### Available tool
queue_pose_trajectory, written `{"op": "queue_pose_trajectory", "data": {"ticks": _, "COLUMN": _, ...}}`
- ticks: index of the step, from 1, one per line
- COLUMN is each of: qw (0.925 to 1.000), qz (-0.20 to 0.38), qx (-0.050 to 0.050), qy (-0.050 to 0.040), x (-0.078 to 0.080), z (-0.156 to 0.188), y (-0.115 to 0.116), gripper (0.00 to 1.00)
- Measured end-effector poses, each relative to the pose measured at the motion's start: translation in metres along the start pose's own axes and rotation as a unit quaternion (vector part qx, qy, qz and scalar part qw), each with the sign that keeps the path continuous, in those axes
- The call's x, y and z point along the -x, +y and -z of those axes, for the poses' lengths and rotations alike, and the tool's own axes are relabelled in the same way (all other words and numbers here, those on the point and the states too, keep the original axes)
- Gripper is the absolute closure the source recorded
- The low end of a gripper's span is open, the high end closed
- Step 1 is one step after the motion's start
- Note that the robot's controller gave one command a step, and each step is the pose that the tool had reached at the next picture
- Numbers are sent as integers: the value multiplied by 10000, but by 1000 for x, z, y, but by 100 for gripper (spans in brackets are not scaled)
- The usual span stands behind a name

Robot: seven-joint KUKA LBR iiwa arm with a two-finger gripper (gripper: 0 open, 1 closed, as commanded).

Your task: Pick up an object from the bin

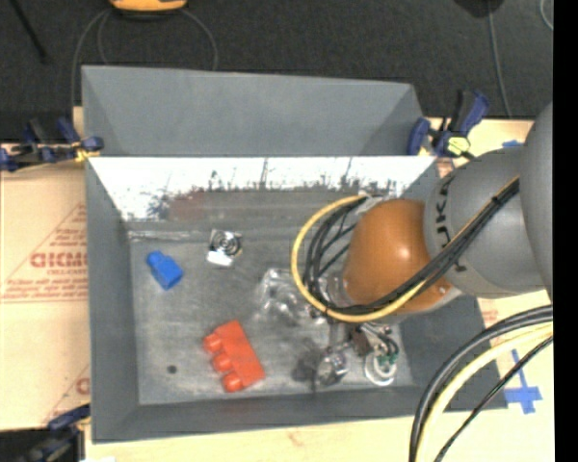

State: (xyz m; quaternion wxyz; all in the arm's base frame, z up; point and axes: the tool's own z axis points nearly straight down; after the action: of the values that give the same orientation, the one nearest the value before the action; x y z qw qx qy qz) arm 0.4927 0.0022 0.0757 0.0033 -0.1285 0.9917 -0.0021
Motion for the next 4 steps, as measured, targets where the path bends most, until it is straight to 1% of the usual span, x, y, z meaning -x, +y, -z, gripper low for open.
{"op": "queue_pose_trajectory", "data": {"ticks": 1, "qw": 10000, "qz": 6, "qx": 7, "qy": 51, "x": -2, "z": 2, "y": 0, "gripper": 100}}
{"op": "queue_pose_trajectory", "data": {"ticks": 2, "qw": 10000, "qz": -47, "qx": 6, "qy": -15, "x": -8, "z": 102, "y": 12, "gripper": 100}}
{"op": "queue_pose_trajectory", "data": {"ticks": 3, "qw": 10000, "qz": -42, "qx": 12, "qy": 18, "x": -9, "z": 98, "y": 12, "gripper": 0}}
{"op": "queue_pose_trajectory", "data": {"ticks": 4, "qw": 9976, "qz": -685, "qx": 28, "qy": -15, "x": -9, "z": 1, "y": -11, "gripper": 0}}
